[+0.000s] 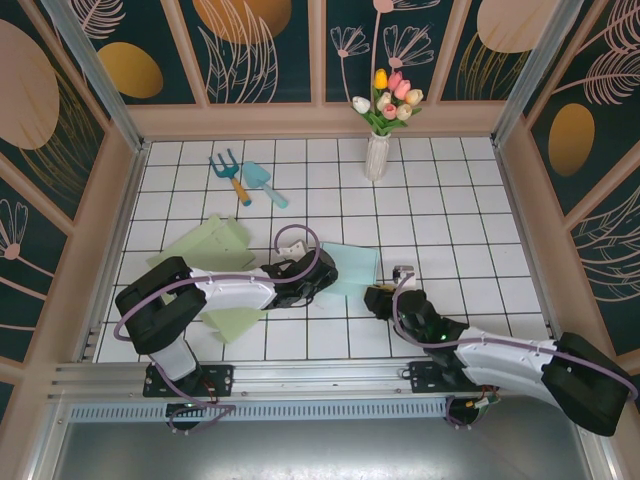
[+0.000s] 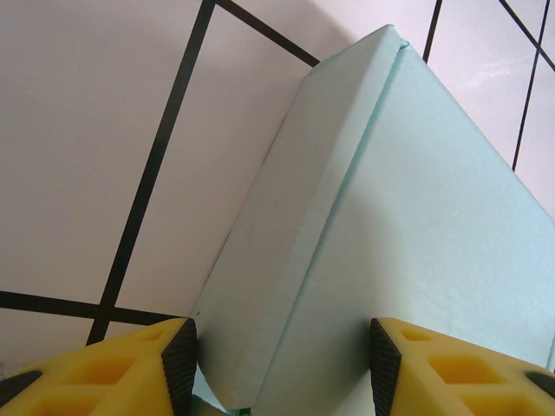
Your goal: Fold the paper box
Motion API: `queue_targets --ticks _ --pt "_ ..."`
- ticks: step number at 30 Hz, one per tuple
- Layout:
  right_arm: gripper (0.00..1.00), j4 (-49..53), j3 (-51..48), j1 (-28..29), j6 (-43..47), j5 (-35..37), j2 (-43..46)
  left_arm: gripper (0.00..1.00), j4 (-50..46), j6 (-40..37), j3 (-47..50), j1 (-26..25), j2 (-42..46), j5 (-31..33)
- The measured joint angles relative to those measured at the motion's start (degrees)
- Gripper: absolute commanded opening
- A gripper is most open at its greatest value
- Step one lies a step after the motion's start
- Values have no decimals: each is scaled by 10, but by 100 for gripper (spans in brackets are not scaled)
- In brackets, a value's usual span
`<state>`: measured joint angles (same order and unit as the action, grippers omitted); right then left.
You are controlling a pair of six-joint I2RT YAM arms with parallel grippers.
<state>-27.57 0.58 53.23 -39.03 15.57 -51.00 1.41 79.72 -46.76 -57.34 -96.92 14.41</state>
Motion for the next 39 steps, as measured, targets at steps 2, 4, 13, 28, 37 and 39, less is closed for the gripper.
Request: queue_targets --ticks 2,4,13,28,37,39 --pt "39 6 0 0 -9 0 0 54 0 0 0 0 0 0" --pt "39 14 0 0 -21 0 1 54 0 0 0 0 0 0" --pt "39 88 0 5 -71 0 59 54 7 -1 -1 0 -4 1" --pt "37 68 7 12 -82 -7 11 54 6 -2 -1 0 -4 4" --pt "37 64 11 12 -65 -10 5 54 6 -4 -2 0 -5 6" --pt "36 61 11 12 -60 -12 3 54 6 -6 -2 0 -5 7"
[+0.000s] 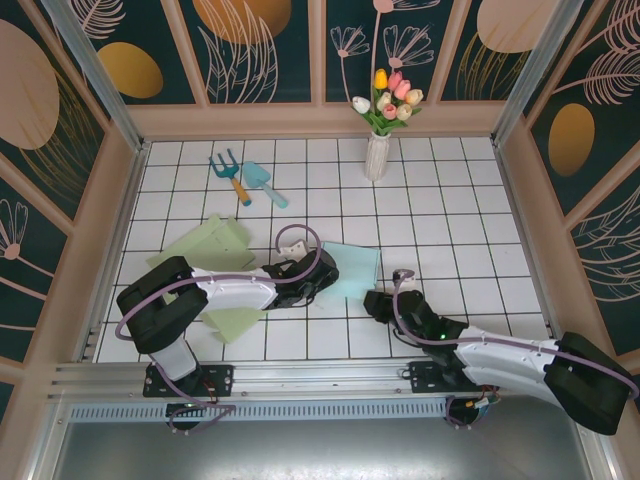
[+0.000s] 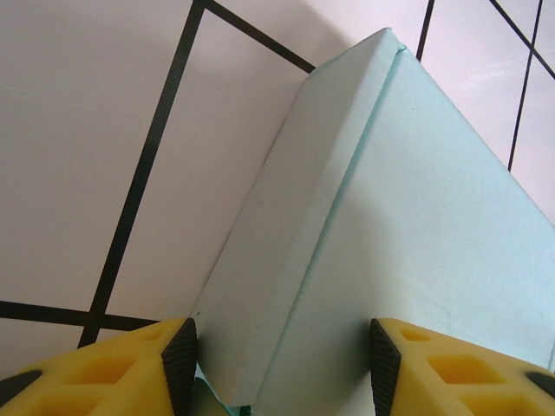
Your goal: Fold the paper box
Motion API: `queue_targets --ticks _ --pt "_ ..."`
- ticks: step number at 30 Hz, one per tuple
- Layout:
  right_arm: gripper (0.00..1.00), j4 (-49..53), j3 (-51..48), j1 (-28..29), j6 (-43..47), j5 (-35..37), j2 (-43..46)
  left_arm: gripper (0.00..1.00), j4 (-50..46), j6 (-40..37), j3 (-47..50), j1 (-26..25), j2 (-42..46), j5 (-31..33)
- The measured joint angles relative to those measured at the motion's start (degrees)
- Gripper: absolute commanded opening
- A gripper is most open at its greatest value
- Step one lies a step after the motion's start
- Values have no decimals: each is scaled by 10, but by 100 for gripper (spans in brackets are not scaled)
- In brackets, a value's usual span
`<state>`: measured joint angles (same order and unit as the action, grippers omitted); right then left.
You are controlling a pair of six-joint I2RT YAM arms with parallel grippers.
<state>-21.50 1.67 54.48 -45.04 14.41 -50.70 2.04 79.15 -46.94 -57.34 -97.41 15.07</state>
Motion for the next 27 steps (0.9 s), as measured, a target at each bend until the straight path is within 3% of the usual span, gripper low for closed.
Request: queue_targets --ticks 27 --pt "32 -62 1 0 53 21 -59 54 15 -5 0 0 -11 13"
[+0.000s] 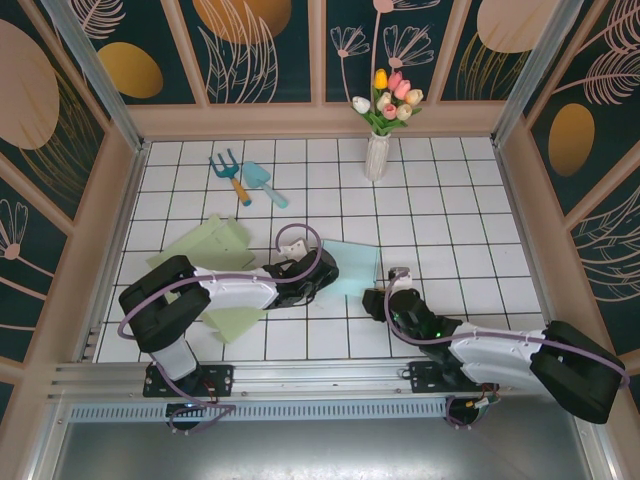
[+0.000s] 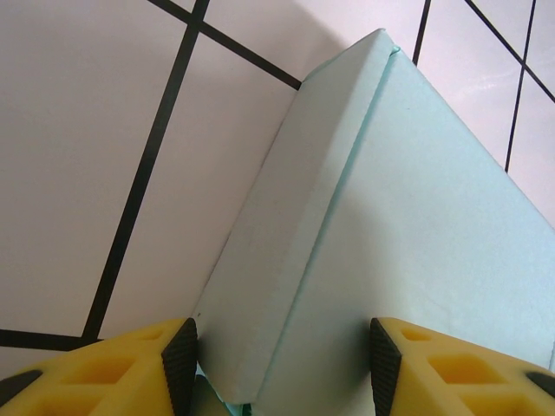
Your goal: Fold the paper box
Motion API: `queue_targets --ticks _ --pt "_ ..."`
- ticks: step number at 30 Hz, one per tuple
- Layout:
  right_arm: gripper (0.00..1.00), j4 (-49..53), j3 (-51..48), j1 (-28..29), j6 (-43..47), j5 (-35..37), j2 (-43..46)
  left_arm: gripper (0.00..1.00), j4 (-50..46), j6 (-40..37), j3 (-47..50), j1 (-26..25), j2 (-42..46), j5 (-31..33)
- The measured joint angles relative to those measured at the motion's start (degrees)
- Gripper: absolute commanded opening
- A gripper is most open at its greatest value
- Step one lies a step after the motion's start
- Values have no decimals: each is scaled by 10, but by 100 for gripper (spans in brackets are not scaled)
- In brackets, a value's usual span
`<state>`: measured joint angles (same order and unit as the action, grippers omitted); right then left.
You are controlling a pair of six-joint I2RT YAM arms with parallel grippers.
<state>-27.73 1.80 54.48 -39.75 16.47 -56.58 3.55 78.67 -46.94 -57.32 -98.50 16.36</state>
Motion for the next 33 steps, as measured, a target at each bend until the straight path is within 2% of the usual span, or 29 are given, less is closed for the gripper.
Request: queue_targets --ticks 13,26,33 --pt "31 -37 -8 0 20 34 -17 54 17 -1 -3 0 -9 4" --pt "32 -103 19 -5 20 70 -139 54 23 -6 -2 4 -9 5" --pt "32 -107 27 -24 21 69 -150 54 25 -7 -1 4 -9 7"
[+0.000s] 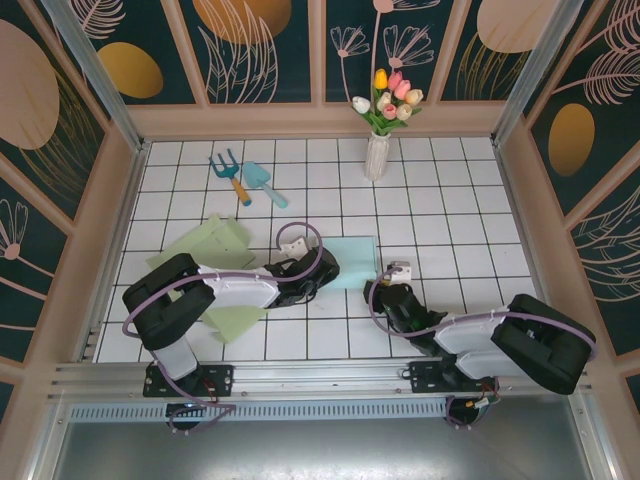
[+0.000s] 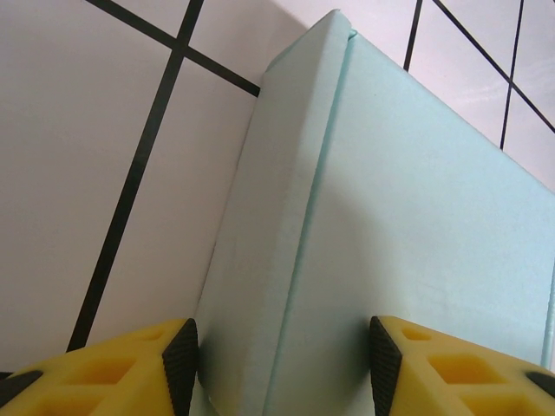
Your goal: Fold the paper box
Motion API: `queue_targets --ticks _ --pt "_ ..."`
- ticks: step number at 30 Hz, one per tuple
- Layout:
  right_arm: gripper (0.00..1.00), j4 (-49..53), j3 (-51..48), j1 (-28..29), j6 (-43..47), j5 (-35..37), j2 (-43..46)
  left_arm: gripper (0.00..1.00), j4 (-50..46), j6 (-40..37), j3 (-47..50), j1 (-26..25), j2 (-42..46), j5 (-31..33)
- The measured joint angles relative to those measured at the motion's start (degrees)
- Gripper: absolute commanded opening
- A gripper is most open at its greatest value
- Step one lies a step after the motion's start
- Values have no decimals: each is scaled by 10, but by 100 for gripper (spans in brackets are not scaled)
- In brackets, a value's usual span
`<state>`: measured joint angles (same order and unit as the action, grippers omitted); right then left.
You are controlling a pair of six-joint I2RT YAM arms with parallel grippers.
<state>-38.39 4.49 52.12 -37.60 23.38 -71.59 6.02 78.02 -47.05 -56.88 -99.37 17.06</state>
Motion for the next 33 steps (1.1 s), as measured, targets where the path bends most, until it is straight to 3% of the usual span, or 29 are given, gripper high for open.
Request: queue_targets --ticks 19,24,33 --pt "35 11 96 -60 17 -20 -117 54 3 -9 0 3 -5 10" --pt "35 19 101 -73 17 -42 -114 54 2 -11 0 3 -2 13" --pt "35 125 130 -95 10 -106 -72 55 2 -13 1 4 1 14"
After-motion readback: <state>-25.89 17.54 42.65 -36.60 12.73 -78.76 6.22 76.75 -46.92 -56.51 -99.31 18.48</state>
